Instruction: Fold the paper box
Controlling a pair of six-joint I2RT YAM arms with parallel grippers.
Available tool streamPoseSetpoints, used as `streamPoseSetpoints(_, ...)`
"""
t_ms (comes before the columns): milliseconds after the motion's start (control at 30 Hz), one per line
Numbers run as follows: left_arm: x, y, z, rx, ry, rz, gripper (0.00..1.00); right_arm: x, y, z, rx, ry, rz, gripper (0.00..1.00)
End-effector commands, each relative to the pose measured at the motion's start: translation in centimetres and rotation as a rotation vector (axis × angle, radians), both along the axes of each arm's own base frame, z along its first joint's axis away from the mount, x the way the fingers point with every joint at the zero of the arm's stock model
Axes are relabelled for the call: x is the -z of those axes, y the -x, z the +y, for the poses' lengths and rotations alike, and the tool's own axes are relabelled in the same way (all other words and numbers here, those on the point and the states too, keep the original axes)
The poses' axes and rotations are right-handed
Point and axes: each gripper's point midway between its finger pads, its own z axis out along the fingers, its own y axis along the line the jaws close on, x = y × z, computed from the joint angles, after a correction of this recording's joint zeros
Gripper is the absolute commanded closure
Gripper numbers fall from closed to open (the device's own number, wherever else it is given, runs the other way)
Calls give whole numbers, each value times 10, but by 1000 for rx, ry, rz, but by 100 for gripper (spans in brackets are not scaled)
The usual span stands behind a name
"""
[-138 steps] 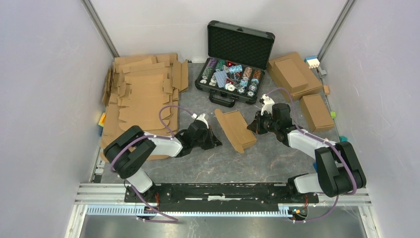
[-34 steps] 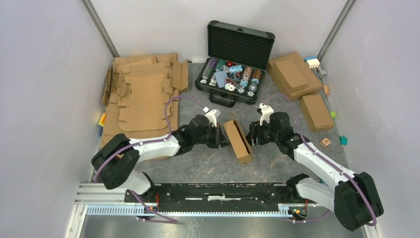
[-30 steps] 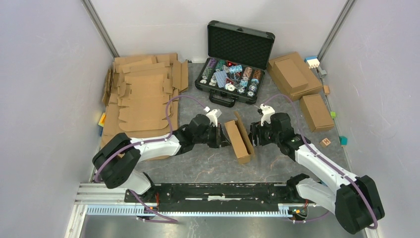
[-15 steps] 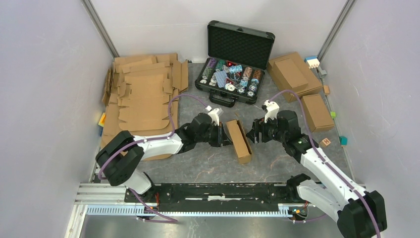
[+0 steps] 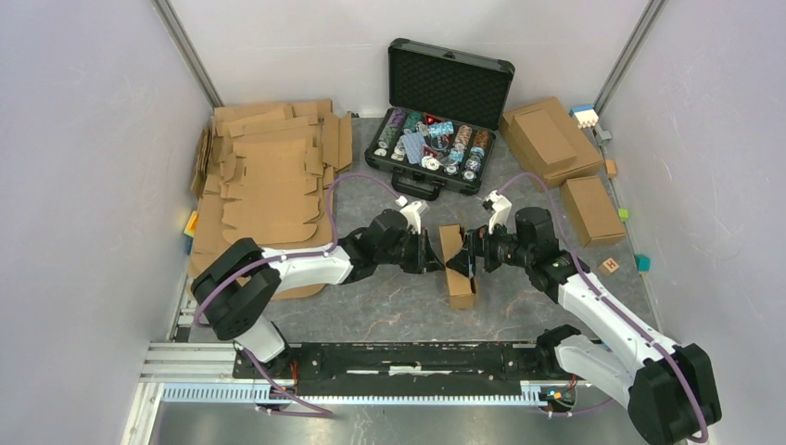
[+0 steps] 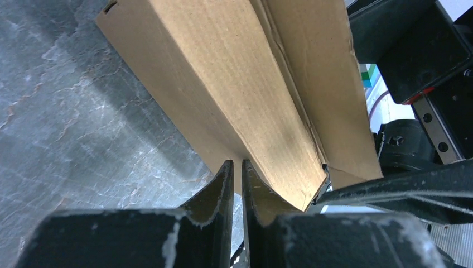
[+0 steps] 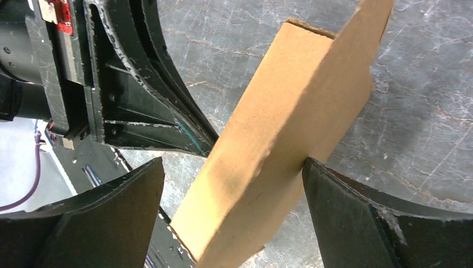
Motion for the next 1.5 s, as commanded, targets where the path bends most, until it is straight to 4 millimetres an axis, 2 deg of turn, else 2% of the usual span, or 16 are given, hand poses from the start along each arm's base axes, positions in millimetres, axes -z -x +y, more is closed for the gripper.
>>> streamPoseSetpoints(0, -17, 0, -20, 56, 44, -60, 83, -7, 7, 7, -44, -50, 0, 2)
streamPoseSetpoints(200, -16, 6, -33, 77, 45, -60, 84, 9, 7, -7, 12, 44, 42, 2)
streamPoseSetpoints(467, -19, 7, -47, 88, 62, -68, 83, 8, 16, -18, 18, 264, -11, 2)
streamPoseSetpoints(600, -21, 8, -54, 95, 66, -69, 83, 5, 21, -19, 19, 312, -27, 2)
streamPoseSetpoints(700, -20, 6, -57, 81, 62, -70, 83, 8, 24, -21, 20, 366, -21, 8)
streamPoseSetpoints(800, -23, 5, -58, 72, 67, -84, 83, 16, 24, -32, 57, 454, -6, 20)
streamPoseSetpoints(900, -25, 4, -58, 66, 67, -92, 83, 19, 21, -43, 101, 509, -15, 28)
streamPoseSetpoints(1000, -25, 2, -55, 58, 49, -102, 83, 20, 19, -52, 131, 548, -20, 40)
streamPoseSetpoints(1100, -26, 0, -47, 43, 23, -119, 83, 22, 20, -58, 144, 580, -14, 47)
streamPoseSetpoints(1267, -26, -2, -31, 20, -35, -141, 83, 16, 18, -60, 161, 578, -36, 49)
streamPoseSetpoints(1333, -28, -4, -19, 10, -56, -145, 83, 8, 17, -52, 142, 533, -56, 49)
streamPoseSetpoints(1467, -36, -11, 16, -42, -88, -168, 82, -9, 25, -15, 7, 355, -76, 52)
